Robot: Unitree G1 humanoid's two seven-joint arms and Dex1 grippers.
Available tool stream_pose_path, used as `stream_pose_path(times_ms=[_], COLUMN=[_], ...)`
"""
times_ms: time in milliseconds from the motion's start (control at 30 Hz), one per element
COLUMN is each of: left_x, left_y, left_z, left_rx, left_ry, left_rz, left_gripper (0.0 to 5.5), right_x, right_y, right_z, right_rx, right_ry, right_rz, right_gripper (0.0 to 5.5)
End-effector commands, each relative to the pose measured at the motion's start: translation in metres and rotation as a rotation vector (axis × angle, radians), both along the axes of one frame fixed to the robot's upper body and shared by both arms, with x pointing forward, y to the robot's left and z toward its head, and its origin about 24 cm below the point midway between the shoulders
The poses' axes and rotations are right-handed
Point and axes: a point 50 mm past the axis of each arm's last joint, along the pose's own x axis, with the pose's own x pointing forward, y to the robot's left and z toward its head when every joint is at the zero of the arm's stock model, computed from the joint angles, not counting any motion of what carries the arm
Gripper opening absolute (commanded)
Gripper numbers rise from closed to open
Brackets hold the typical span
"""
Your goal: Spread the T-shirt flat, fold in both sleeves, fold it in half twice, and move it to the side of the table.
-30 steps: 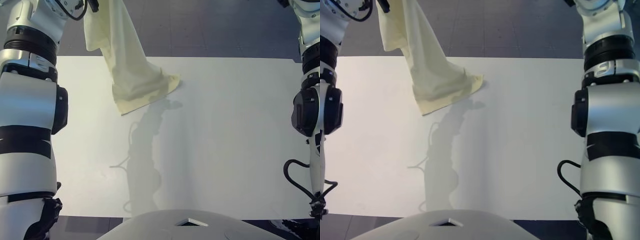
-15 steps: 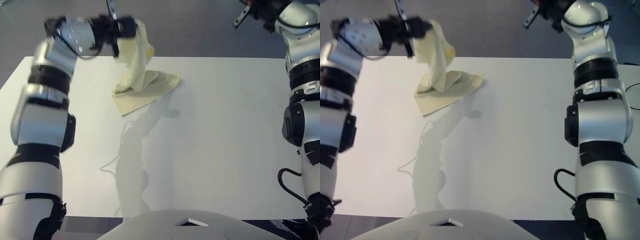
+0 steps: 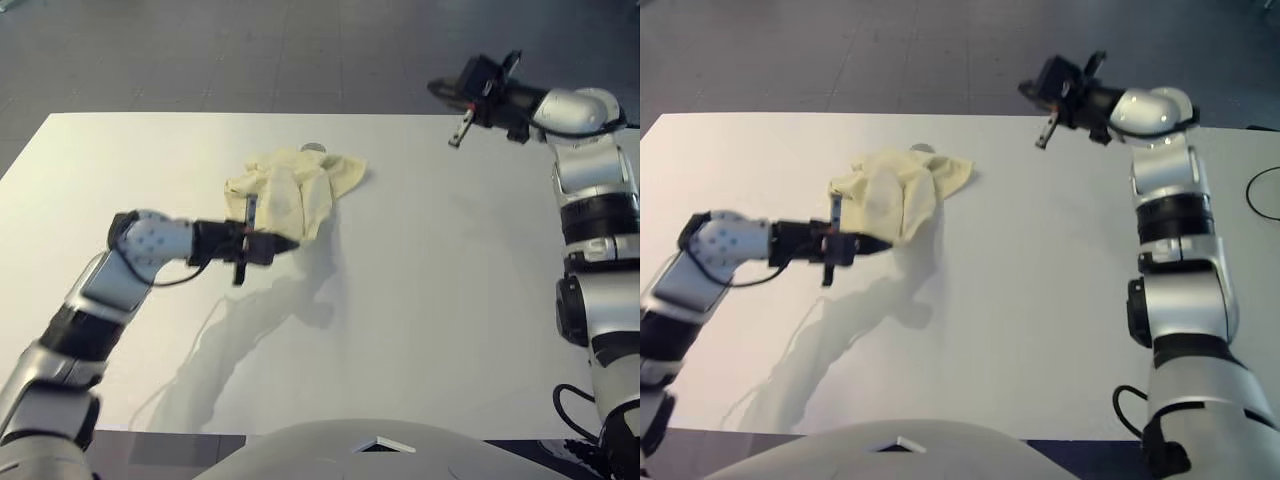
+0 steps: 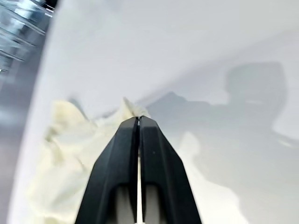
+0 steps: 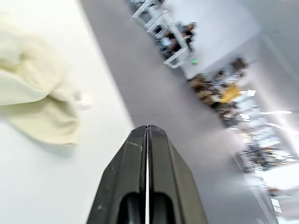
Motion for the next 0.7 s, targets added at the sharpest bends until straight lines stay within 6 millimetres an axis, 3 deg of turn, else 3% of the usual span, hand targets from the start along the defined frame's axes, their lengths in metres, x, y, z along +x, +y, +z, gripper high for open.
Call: stream_pose_path(times_ms=[33, 167, 267, 433, 700], left_x=[-0.053, -0.071, -0.071, -0.046, -0.01], left_y=[0.009, 0.017, 0.021, 0.02, 0.032], left_z=[0.024, 0.02, 0.025, 0.052, 0.101], left_rx=[0.172, 0.182, 0.146, -0.014, -0.186], left_ry=[0.081, 0.1, 0.018, -0.198, -0.382], left_rz=[-0.076, -0.012, 0.072, 0.189, 0.303], left_gripper=[0.0, 0.0, 0.0, 0.0, 0.0], right_x=[-0.05, -0.08, -0.101, -0.124, -0.127], right_y=[-0.002, 0.011, 0.028, 0.053, 0.065], right_z=[-0.016, -0.034, -0.053, -0.07, -0.071], right_rx=[-0.1, -0.099, -0.09, -0.06, 0.024], right_ry=[0.174, 0.262, 0.319, 0.368, 0.341], right_rz=[0.148, 0.217, 0.259, 0.316, 0.333], right_gripper=[0.31, 0.96, 1.4, 2.15, 3.4])
